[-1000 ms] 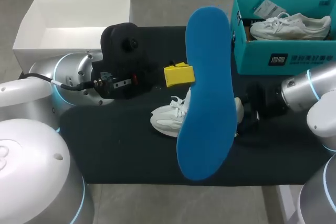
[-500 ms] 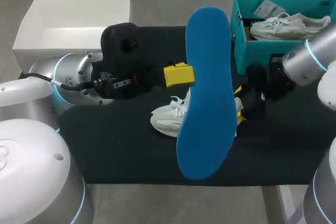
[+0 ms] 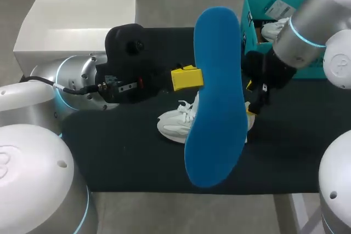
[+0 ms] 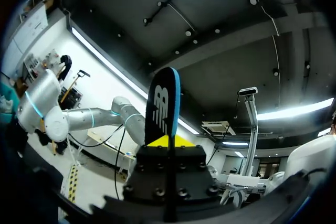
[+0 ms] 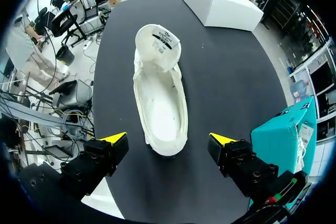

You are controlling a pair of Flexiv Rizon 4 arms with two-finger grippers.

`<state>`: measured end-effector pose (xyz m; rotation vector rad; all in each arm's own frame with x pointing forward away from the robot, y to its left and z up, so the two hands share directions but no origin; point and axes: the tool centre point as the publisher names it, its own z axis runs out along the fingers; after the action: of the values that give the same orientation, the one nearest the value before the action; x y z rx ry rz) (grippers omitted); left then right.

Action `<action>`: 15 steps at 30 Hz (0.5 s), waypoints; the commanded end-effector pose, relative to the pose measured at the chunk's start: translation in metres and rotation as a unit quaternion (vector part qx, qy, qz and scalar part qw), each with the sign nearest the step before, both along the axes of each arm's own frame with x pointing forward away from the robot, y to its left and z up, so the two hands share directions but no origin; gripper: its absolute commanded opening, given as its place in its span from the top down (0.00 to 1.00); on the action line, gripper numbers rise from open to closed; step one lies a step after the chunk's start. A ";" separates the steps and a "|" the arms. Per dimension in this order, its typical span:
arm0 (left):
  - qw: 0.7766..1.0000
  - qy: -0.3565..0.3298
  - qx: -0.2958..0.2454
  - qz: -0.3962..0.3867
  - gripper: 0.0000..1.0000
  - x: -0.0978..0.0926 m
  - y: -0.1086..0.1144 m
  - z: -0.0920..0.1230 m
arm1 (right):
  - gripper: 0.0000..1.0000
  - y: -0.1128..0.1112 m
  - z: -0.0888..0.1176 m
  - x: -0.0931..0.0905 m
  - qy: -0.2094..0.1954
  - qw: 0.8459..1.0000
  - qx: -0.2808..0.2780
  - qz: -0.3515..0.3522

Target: Take the shoe out of the shoebox, open the shoe tongue, remove and reinsert the insole, then place the shoe into the shoebox

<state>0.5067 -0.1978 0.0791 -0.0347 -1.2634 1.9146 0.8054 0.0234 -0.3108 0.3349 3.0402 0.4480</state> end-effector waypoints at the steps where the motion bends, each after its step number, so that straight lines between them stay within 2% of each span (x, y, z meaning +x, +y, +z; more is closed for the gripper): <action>1: 1.000 0.008 0.012 0.024 1.00 -0.009 -0.009 0.008 | 0.00 0.006 0.004 0.004 0.030 0.988 -0.153 -0.002; 9: 1.000 0.008 0.012 0.024 1.00 -0.009 -0.009 0.008 | 0.00 0.010 0.012 0.004 -0.004 0.989 -0.149 -0.009; 15: 1.000 0.008 0.012 0.024 1.00 -0.009 -0.009 0.008 | 0.00 0.011 0.015 0.004 -0.007 0.990 -0.142 -0.005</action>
<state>0.5068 -0.1977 0.0791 -0.0346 -1.2633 1.9149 0.8107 0.0323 -0.2980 0.3266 3.0239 0.0638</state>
